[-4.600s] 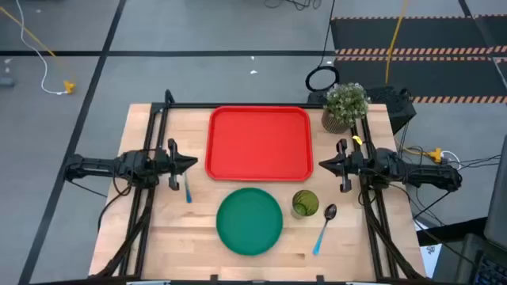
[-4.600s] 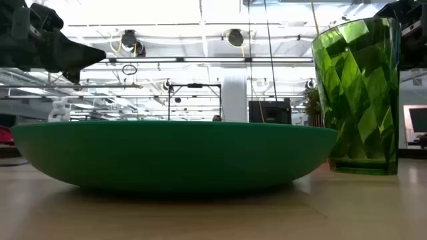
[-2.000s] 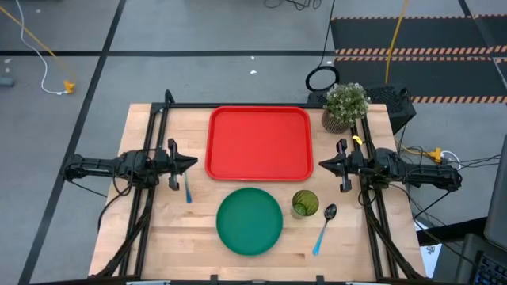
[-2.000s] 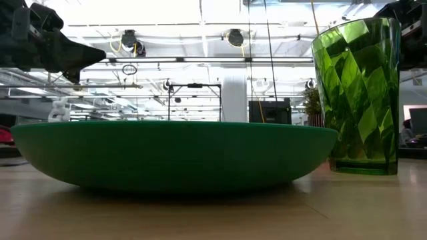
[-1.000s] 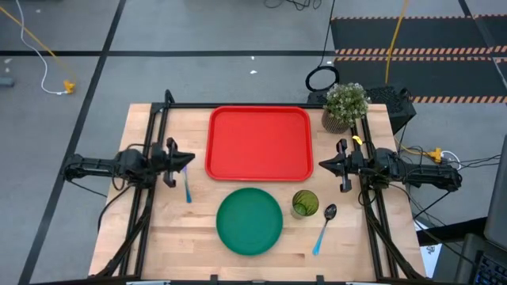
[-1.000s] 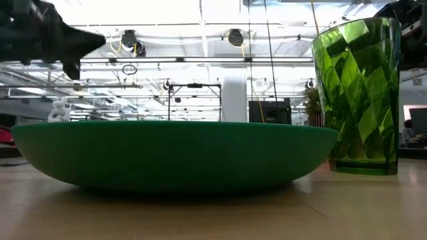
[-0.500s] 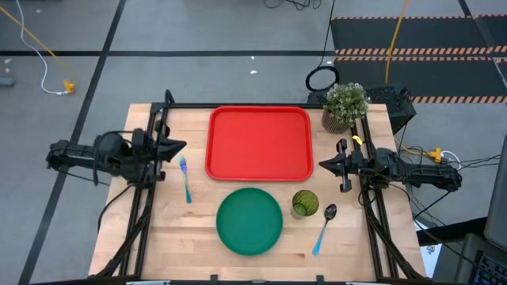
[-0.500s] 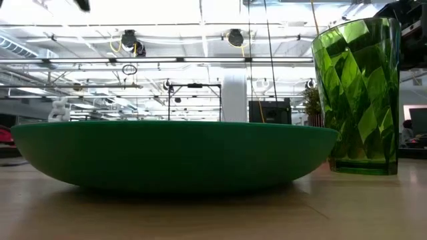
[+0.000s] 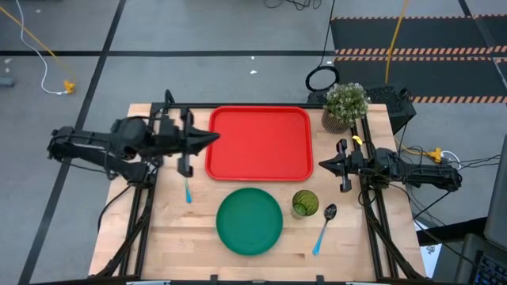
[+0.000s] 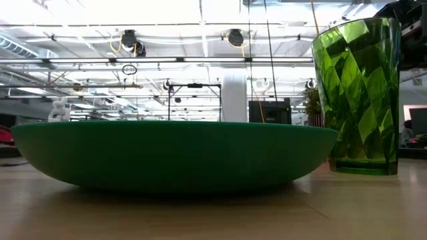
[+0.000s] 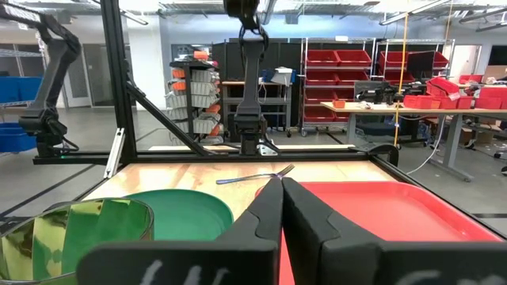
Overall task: Pick and place plate/cup/fork/spoon on tray
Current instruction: Put the green glass on the orange serving tray
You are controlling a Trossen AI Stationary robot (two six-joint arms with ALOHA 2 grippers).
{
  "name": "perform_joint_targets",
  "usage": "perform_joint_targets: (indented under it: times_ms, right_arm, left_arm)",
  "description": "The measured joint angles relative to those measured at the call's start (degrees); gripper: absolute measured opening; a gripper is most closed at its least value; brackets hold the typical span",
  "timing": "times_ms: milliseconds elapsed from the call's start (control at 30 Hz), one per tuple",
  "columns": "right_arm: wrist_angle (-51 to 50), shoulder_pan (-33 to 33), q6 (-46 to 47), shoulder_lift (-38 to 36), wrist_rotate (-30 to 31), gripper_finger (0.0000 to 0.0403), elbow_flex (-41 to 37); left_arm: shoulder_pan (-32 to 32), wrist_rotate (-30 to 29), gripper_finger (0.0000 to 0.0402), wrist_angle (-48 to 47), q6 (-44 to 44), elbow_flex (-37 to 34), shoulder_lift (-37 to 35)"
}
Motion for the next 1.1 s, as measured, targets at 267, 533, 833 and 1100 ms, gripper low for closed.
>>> perform_joint_targets:
  times_ms: [267,533,833,1100]
  right_arm:
    - [0.0,0.0,0.0,0.0,0.0,0.0000,0.0]
    - [0.0,0.0,0.0,0.0,0.0,0.0000,0.0]
    - [0.0,0.0,0.0,0.0,0.0,0.0000,0.0]
    - [0.0,0.0,0.0,0.0,0.0,0.0000,0.0]
  left_arm:
    - [-2.7,0.0,0.0002,-10.9,-0.1,16.7,14.6]
    - [-6.7,-2.2,0.0006,-10.9,-1.9,23.9,24.6]
    - [-11.7,-6.8,0.0007,-12.1,-6.3,24.5,30.0]
    - [-13.4,-7.3,0.0007,-20.2,-9.7,24.5,29.3]
